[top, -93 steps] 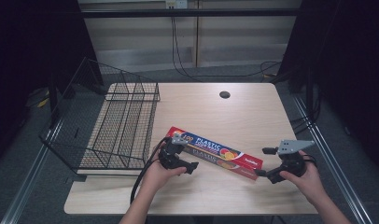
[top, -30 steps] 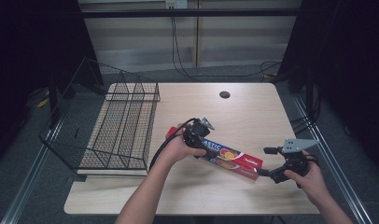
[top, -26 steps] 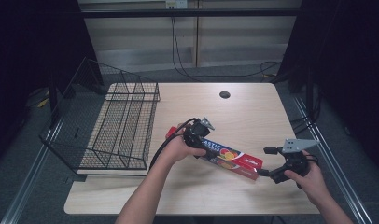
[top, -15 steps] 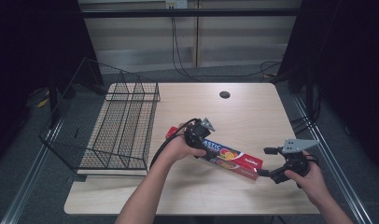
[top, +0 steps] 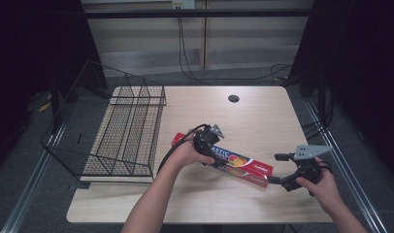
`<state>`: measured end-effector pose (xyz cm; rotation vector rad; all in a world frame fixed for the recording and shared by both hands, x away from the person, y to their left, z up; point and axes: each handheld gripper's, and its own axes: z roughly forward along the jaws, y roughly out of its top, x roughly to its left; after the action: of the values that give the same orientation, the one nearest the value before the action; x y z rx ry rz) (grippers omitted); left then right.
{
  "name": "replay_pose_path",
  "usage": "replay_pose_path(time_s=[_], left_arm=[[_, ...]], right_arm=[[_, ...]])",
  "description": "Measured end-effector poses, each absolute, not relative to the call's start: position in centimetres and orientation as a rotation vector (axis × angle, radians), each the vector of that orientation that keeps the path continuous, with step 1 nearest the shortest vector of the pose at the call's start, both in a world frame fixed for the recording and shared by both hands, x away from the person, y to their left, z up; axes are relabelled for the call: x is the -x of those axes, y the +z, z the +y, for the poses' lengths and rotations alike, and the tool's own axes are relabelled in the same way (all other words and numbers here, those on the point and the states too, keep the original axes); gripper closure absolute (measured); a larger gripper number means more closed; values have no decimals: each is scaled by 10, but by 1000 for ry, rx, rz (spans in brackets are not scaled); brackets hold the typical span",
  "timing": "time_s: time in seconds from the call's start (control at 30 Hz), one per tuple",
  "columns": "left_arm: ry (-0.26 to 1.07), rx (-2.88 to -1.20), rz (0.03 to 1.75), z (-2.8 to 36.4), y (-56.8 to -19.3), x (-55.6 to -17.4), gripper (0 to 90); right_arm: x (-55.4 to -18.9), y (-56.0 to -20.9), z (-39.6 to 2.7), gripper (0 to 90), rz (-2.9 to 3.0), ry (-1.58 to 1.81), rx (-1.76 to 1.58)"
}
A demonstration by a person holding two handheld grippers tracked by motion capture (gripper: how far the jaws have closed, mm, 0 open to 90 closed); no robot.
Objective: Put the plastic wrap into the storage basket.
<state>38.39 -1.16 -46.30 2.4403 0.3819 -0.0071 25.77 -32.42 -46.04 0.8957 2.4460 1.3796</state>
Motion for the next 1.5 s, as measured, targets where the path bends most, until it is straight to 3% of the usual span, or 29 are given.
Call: replay_pose_path(time_s=[0.33,0.6,0.83,0.9,1.0,1.5], left_arm=[[-69,-2524,374,-10,-462,-378,6],[-4,-2545,324,-8,-462,-367,56],[-31,-2610,447,-12,-460,-368,185],[-72,-2634,530,-10,-455,-370,311],[-98,-2651,589,-10,-453,-370,376],[-85,-2688,559,-22,-452,-372,368]], right_arm=[[-258,-460,-325,71,2438,1390,-900],[-258,-460,-325,71,2439,1397,-901],[-258,-458,-326,72,2426,1407,-914],[-258,-458,-326,72,2422,1408,-916],[-258,-458,-327,72,2422,1408,-916],[-260,-458,-325,73,2424,1416,-910]])
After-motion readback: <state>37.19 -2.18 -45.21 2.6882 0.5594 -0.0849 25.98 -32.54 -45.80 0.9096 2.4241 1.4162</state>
